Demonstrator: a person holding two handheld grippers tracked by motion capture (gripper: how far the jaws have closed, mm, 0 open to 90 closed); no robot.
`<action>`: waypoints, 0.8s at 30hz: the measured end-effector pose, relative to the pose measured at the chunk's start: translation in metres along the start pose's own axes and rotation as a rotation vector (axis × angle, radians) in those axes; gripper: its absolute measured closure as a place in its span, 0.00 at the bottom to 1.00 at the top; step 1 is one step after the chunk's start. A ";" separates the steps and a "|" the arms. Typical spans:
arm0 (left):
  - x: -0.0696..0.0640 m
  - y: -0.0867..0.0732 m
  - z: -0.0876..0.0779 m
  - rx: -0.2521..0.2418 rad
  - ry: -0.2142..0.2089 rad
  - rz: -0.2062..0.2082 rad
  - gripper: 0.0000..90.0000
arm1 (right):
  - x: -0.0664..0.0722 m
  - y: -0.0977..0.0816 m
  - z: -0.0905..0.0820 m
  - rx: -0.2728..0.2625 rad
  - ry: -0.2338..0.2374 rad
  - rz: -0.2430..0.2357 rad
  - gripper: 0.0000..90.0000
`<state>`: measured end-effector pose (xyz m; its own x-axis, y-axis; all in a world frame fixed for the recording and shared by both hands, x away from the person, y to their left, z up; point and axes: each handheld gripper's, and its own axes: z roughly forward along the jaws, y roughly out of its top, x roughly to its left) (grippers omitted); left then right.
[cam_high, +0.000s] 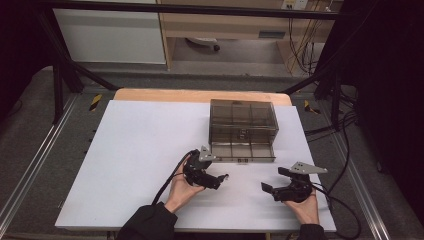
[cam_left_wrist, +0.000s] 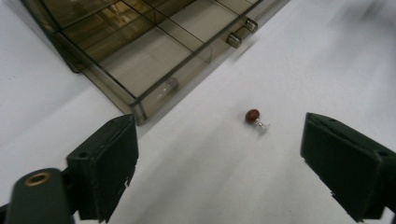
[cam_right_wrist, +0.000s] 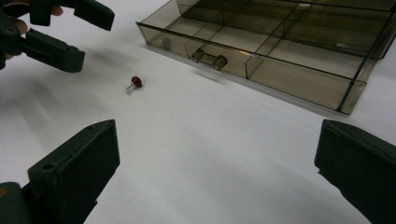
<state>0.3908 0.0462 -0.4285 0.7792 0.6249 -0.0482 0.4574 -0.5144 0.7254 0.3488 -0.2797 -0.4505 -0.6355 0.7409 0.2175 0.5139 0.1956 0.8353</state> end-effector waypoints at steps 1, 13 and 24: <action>-0.002 0.000 0.002 0.002 -0.003 -0.005 0.15 | 0.000 0.000 0.000 0.000 0.000 0.001 0.01; -0.016 0.004 0.022 0.033 -0.028 -0.022 0.39 | 0.000 0.000 0.000 0.000 0.000 -0.002 0.01; -0.021 0.007 0.032 0.043 -0.019 -0.030 0.62 | 0.000 0.000 0.000 0.000 0.001 0.002 0.01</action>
<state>0.3919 0.0107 -0.4443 0.7728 0.6293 -0.0823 0.4979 -0.5208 0.6934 0.3487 -0.2798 -0.4500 -0.6350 0.7405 0.2201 0.5153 0.1938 0.8348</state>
